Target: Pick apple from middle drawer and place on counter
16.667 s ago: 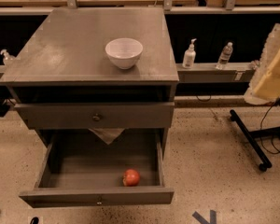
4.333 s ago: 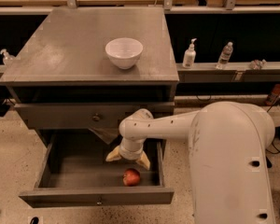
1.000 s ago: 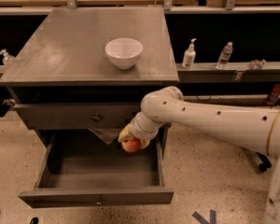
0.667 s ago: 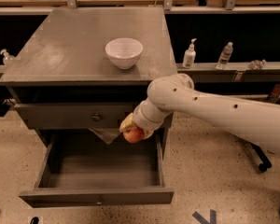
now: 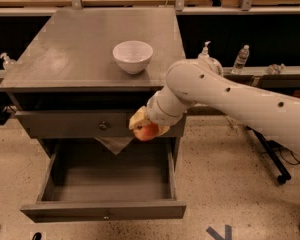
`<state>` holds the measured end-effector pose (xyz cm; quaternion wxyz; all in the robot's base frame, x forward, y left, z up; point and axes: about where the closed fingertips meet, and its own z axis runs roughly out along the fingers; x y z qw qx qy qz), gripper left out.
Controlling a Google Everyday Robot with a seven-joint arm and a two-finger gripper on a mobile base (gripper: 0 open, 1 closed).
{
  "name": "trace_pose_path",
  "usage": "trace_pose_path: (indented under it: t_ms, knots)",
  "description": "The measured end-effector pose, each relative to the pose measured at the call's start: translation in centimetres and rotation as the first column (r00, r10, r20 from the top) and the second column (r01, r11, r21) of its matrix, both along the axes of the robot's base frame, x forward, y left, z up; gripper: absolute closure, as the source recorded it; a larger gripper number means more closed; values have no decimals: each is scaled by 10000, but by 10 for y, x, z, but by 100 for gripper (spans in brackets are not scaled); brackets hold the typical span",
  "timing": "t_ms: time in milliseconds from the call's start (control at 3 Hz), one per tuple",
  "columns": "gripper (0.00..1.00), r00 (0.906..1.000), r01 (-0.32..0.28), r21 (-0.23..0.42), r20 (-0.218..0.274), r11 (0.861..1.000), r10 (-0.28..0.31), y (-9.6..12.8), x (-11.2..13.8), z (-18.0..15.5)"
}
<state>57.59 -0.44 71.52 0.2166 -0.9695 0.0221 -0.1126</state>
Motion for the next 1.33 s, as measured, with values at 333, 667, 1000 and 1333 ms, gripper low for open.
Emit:
trace_pose_path:
  t_ms: [333,667,1000,1333]
  knots:
    - [100,9999,-21,-111,144,9999,23,-10,19,42]
    - [100,9998,113,-172,188,9998,-110,-19,34,66]
    - [100,9996,246,-101,153,9996,-244,-27,49,89]
    - [100,9983,268,-307,522,9992,-252,-20,48,125]
